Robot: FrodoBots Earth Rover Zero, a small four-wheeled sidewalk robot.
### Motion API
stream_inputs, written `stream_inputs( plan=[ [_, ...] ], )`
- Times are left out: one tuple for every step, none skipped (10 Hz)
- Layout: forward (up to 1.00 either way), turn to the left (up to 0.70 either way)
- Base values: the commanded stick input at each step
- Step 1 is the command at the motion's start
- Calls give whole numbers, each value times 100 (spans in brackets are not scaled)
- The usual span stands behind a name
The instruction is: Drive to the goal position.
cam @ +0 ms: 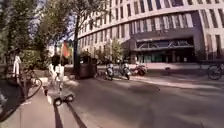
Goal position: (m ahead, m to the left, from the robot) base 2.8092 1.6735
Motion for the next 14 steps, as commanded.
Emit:
stream_inputs(
  plan=[
    [45,2],
    [45,21],
    [45,27],
    [45,27],
    [45,27],
    [45,27],
    [45,27],
    [45,27],
    [45,8],
    [45,0],
    [45,0],
    [45,0],
    [45,0],
    [45,0]
  ],
)
